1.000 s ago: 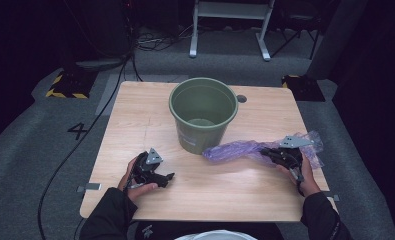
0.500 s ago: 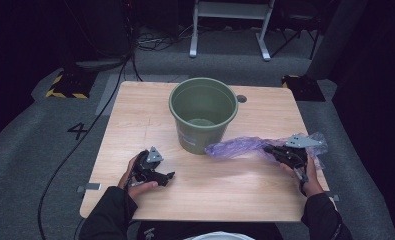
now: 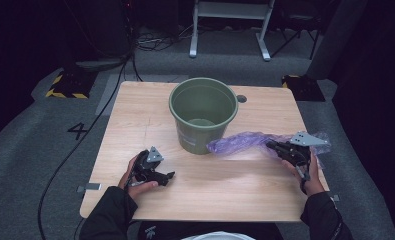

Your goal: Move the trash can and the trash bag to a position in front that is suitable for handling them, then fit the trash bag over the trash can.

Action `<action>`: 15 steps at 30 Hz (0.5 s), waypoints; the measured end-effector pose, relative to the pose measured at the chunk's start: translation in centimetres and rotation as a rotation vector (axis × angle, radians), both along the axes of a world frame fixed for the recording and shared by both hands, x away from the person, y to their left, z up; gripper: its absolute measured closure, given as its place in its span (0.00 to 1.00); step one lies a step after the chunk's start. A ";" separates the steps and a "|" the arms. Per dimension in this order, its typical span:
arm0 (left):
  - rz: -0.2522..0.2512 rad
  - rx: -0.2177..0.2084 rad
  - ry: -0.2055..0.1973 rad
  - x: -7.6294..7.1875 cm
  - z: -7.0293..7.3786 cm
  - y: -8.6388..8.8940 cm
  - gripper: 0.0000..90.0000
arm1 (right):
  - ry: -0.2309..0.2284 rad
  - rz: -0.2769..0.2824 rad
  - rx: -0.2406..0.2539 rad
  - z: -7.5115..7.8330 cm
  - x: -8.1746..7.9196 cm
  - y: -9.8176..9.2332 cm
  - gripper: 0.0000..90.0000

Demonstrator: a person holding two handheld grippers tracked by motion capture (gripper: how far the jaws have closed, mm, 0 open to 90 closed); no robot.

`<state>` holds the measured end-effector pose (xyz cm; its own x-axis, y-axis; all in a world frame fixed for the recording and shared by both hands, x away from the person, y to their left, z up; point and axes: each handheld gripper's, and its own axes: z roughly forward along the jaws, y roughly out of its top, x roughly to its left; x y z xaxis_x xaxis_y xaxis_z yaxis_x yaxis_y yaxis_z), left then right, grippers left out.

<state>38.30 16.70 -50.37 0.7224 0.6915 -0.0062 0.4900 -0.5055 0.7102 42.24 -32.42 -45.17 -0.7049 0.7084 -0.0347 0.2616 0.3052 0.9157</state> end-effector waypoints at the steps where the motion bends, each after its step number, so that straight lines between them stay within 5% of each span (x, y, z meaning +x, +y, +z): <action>1: 0.000 0.000 -0.001 0.0 0.0 0.0 0.15 | -0.004 -0.001 0.006 0.1 0.0 0.0 0.99; 15: 0.004 -0.001 0.001 0.1 0.0 -0.1 0.15 | -0.069 -0.023 0.034 1.8 -0.7 -0.5 0.99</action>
<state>38.38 16.64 -50.37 0.7194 0.6946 -0.0074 0.4926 -0.5027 0.7104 41.56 -32.94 -43.33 -0.6849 0.7263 -0.0585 0.2040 0.2682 0.9415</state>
